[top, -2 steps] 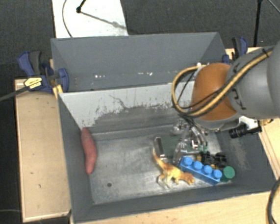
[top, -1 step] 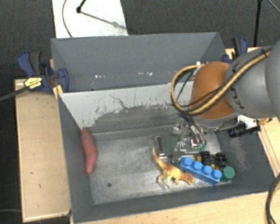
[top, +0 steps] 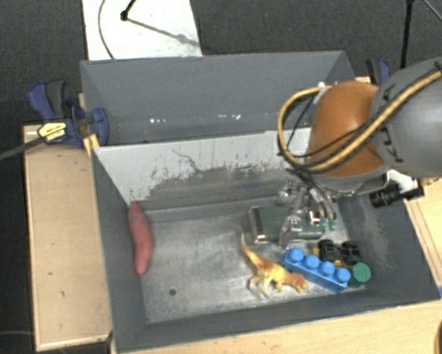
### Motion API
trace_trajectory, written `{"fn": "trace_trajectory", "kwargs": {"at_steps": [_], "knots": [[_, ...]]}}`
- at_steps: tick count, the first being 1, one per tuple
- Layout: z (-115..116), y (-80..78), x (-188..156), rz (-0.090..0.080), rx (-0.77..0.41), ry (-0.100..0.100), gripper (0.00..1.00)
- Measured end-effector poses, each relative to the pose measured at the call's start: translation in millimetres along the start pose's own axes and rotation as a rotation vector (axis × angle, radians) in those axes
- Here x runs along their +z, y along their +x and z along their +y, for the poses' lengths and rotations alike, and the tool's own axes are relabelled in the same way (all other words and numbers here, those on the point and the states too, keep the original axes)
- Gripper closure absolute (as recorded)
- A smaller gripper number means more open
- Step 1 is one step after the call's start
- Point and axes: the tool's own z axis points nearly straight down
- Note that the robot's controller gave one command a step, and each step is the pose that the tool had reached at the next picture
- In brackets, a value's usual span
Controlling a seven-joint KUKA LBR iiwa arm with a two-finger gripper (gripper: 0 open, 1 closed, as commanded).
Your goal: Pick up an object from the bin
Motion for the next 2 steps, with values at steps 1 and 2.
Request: {"fn": "trace_trajectory", "kwargs": {"at_steps": [1,2], "knots": [[10.3,4.5,-60.6,-0.001,-0.007,0.000,1.00],[10.2,1.0,-57.2,-0.022,0.010,-0.006,1.00]]}}
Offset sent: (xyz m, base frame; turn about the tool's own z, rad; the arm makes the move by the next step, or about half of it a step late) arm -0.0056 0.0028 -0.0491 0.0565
